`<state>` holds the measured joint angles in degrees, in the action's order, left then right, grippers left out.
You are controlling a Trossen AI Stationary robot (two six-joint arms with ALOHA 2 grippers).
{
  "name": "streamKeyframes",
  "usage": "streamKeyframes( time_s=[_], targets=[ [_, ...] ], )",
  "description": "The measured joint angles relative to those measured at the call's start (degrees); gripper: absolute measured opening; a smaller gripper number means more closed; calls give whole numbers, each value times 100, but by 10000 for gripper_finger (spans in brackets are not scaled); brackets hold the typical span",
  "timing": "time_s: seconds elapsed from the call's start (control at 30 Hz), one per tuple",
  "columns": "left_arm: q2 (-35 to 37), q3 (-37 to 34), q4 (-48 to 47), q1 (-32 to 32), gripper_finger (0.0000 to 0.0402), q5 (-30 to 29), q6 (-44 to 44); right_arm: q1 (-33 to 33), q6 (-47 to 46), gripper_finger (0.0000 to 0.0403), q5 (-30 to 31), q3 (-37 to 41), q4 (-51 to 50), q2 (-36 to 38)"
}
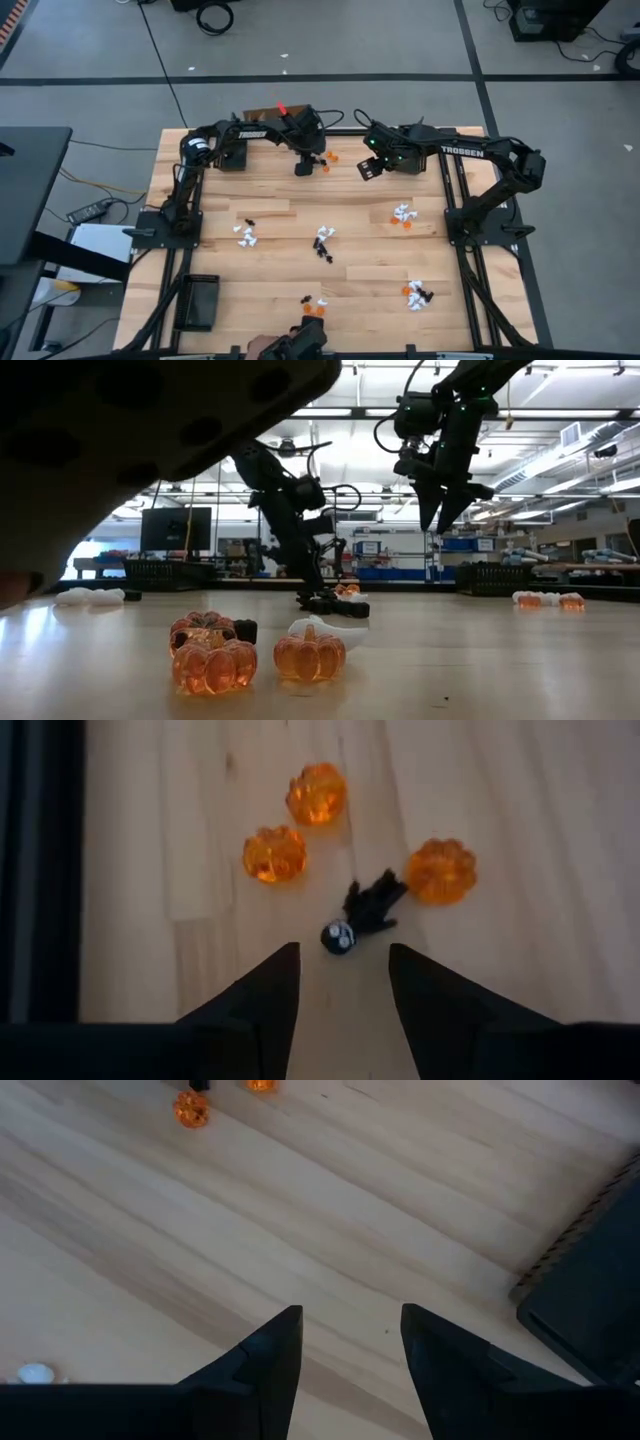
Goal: Sort Halloween decoration
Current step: Put the black skeleton toy into the top left black basket
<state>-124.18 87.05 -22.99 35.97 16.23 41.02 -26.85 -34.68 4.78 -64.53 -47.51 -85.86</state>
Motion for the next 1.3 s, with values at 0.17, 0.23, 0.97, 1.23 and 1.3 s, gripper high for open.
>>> streamKeyframes(
  time_s=[0.17, 0.23, 0.97, 1.23, 1.3],
  targets=[
    [-29, 2, -190, -33, 151, 315, 191, -79, 38, 180, -154, 0, 142, 0],
    [-92, 15, -318, -59, 146, 338, 129, -113, 38, 180, -231, 1, 146, 0],
    [248, 1233, -3485, -314, 142, -99, -1540, -310, -45, 180, -492, 1, 205, 0],
    [221, 1049, -1902, -275, 142, -112, -303, -315, -370, 180, -456, 1, 251, 0],
    [221, 939, -1446, -275, 142, -95, -27, -232, -395, 180, -459, 1, 247, 0]
  ],
)
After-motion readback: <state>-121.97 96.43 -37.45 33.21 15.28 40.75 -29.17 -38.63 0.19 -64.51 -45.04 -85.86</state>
